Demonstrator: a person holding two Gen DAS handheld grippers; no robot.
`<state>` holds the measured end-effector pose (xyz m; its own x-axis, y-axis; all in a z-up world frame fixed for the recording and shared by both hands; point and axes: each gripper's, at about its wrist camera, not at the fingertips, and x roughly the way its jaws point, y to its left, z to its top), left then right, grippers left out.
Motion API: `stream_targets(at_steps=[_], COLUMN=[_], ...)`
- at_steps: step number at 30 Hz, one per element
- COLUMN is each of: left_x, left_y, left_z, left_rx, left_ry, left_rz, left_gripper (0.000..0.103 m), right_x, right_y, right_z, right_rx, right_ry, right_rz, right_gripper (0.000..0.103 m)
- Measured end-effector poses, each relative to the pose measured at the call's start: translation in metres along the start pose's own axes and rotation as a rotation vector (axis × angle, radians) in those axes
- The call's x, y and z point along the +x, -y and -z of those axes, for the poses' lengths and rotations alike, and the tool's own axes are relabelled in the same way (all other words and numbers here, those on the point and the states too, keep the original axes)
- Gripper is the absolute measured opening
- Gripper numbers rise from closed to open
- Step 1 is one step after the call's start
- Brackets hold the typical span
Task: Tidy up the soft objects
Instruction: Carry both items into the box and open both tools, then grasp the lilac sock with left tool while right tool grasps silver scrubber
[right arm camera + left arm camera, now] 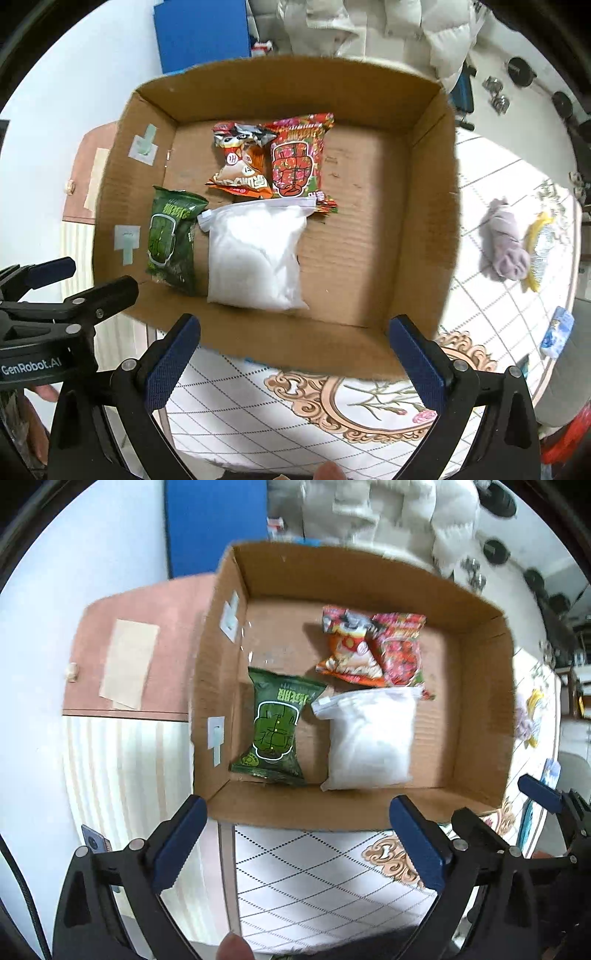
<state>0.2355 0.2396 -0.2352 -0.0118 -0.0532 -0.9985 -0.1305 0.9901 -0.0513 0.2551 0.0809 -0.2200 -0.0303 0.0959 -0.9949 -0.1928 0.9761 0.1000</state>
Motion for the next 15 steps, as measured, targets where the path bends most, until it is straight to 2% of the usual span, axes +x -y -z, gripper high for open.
stream_targets(at_steps=[9,15], left_x=[-0.060,-0.089], left_y=[0.012,0.018], left_z=[0.038,0.061], left_rx=[-0.003,-0.005], left_ry=[0.189,0.280], left_rz=[-0.035,-0.057], left_gripper=[0.102,0.102], right_x=[-0.043,-0.072], right_y=[-0.007,-0.003], right_z=[0.051,0.078], right_rx=[-0.016,-0.012], right_ry=[0.139,0.216], right_rz=[0.005,0.012], right_gripper=[0.103,0.103])
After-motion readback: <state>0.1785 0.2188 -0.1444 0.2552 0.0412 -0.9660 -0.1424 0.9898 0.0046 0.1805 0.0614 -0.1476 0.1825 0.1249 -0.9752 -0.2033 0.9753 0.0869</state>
